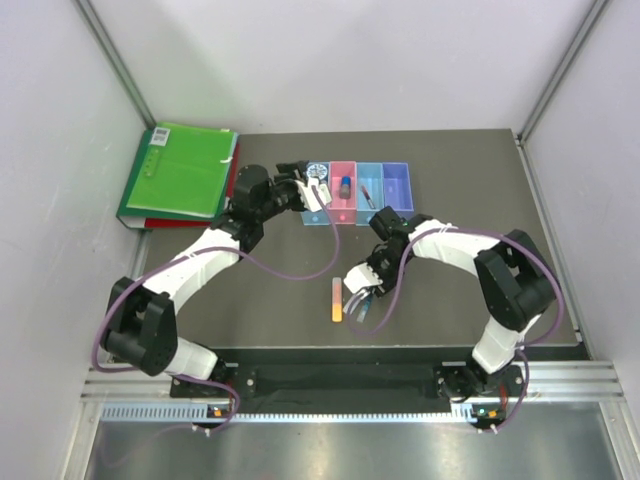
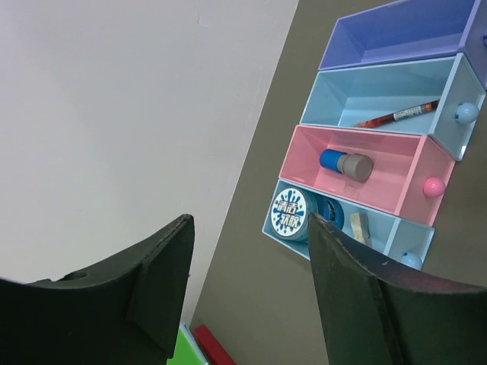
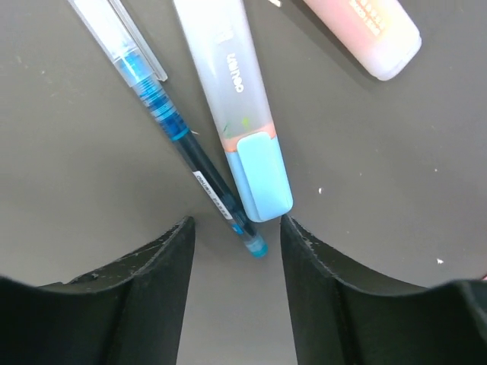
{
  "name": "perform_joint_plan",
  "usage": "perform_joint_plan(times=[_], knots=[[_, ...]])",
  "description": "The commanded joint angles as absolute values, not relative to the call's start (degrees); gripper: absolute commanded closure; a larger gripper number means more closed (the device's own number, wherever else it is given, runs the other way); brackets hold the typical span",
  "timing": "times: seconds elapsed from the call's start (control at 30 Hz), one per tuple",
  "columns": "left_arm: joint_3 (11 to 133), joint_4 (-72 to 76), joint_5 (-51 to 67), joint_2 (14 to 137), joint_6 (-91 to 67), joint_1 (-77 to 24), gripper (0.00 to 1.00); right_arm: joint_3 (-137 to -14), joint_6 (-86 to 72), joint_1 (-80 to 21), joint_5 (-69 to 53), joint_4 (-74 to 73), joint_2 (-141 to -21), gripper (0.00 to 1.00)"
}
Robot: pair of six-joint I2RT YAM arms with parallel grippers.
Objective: Sort the stationery into containers
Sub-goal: Pick up the pen from the center of the board.
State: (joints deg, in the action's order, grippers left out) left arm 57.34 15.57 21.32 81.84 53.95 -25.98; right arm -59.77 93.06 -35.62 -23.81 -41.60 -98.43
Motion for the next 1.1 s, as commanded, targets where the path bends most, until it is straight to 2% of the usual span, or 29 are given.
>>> perform_joint_plan(times=[0.0,0.13,0.4,0.67,1.07], knots=[[56.51,19.34,20.74,79.1,54.05,-25.75,0.34,-59.76,97.47,-36.56,-23.56,-46.84,-102.13,0.52],[56.16,20.13,20.83,78.84,53.7,-25.4,0.34,-61.7,97.56,-36.56,-23.2,-48.51,-103.53,0.59],[55.9,21.8,20.92,78.66,53.53,-24.87,0.34,-63.54,96.07,-36.56,-21.1,-49.57,-104.59,0.82],[56.86,22.59,21.88,79.89,53.79,-23.82,0.34,-60.56,92.9,-36.47,-20.22,-48.25,-100.73,1.0],[59.15,23.55,22.76,82.62,53.88,-23.2,0.34,-59.15,86.84,-35.25,-20.91,-50.62,-90.8,1.0]])
